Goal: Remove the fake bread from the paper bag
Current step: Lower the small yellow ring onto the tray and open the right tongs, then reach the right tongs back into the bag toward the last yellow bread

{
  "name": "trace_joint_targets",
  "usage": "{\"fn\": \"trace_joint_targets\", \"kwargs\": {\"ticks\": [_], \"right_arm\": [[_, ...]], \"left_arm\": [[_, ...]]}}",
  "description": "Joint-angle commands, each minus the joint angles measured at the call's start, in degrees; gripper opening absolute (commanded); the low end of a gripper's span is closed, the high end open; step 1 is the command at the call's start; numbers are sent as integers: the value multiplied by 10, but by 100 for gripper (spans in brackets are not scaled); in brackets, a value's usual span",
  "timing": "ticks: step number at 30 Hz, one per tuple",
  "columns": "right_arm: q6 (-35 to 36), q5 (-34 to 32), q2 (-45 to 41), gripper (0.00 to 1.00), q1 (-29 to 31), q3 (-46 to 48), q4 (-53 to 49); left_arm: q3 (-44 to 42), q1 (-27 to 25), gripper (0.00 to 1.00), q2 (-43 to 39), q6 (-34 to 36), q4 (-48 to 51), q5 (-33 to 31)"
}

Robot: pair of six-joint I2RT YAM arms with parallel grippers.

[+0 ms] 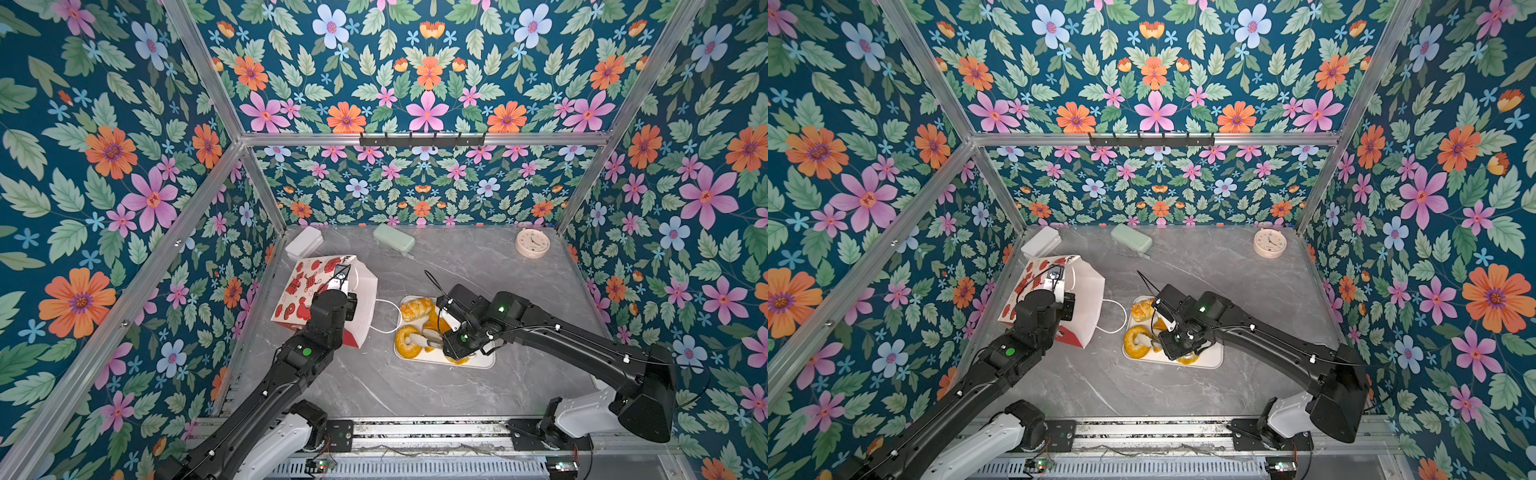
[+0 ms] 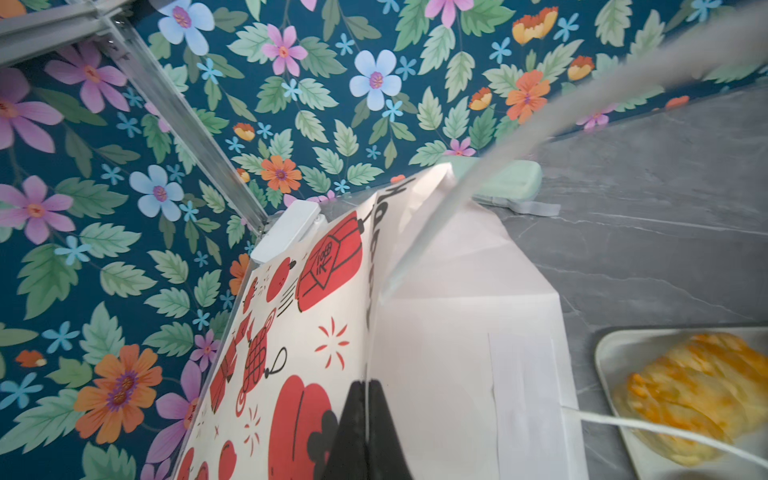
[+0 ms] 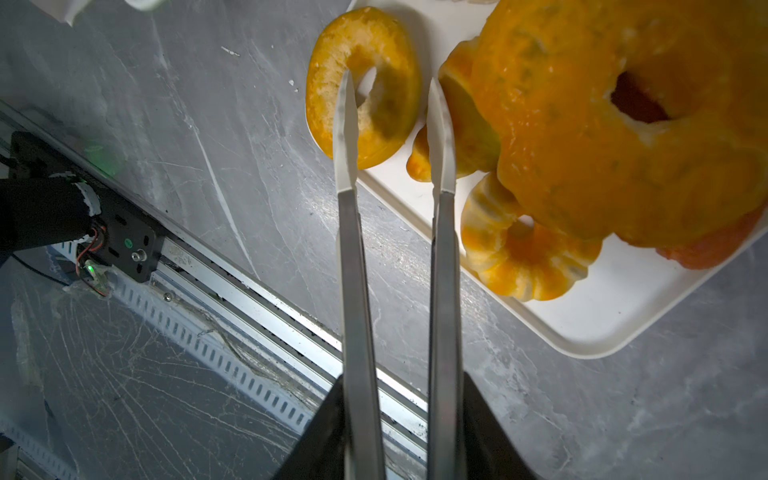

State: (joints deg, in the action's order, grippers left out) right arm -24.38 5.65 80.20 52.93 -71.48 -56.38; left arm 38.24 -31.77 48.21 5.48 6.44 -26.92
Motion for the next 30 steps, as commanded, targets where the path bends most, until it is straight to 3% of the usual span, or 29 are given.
{"fn": "trace_joint_targets", "kwargs": {"ticks": [1,10,15,21,30], "right_arm": [[-19,-25,-18,40,0,3,17],[-61,-88,-156,38,0,77,120],[-65,-56,-230,38,2,139,247],[-28,-13,-205,37,26,145,340],[-7,49,-74,35,53,134,445]], "left_arm": [[5,0,0,3,12,-1,58],[14,0,0,29,88,-1,165],[31,-1,0,59,134,-6,193],[23,-2,0,72,190,-57,230],[6,-2,0,69,250,-75,283]]}}
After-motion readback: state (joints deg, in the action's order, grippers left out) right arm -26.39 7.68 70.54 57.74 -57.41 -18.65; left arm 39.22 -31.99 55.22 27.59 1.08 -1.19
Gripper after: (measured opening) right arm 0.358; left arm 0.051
